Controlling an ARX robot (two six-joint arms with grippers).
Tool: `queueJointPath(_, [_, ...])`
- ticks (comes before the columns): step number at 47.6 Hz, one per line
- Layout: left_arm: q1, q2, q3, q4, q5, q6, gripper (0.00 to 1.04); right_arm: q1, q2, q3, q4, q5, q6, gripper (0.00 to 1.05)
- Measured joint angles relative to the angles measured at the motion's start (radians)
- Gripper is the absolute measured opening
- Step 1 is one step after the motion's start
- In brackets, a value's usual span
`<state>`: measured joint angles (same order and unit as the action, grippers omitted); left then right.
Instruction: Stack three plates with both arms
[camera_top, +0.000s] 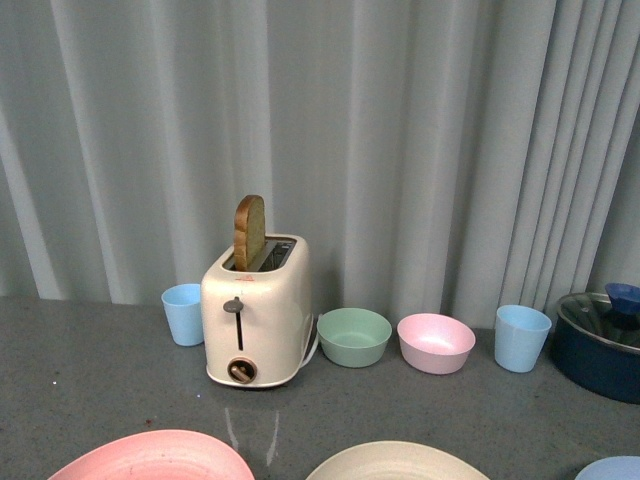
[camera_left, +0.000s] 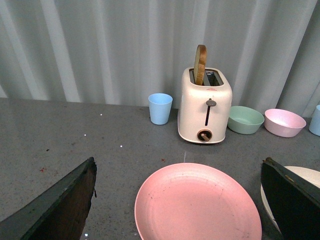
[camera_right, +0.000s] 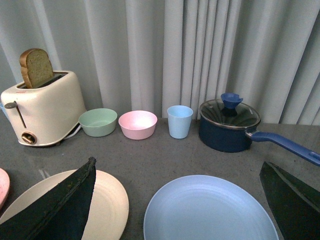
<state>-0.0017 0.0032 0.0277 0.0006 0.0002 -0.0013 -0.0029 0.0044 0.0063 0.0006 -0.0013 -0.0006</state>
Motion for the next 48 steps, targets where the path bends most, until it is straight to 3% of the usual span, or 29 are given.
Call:
queueJointPath(15, [0.001, 0.002, 0.001, -0.002, 0.004, 0.000, 0.98, 0.000, 0.000, 0.000, 0.000, 0.000, 0.000, 0.97])
queueJointPath(20, [0.071, 0.180, 0.114, -0.289, 0.215, -0.011, 0.98, 0.000, 0.000, 0.000, 0.000, 0.000, 0.000, 0.97])
queueJointPath(23, [0.099, 0.284, 0.157, -0.357, 0.282, -0.019, 0.98, 0.000, 0.000, 0.000, 0.000, -0.002, 0.000, 0.97])
queueJointPath(32, [0.135, 0.602, 0.336, -0.157, 0.367, -0.007, 0.98, 0.001, 0.000, 0.000, 0.000, 0.000, 0.000, 0.97])
queueJointPath(38, [0.122, 1.056, 0.600, -0.044, 0.319, 0.080, 0.98, 0.001, 0.000, 0.000, 0.000, 0.000, 0.000, 0.97])
queueJointPath(48, [0.124, 1.706, 0.959, -0.200, 0.218, 0.238, 0.98, 0.001, 0.000, 0.000, 0.000, 0.000, 0.000, 0.97])
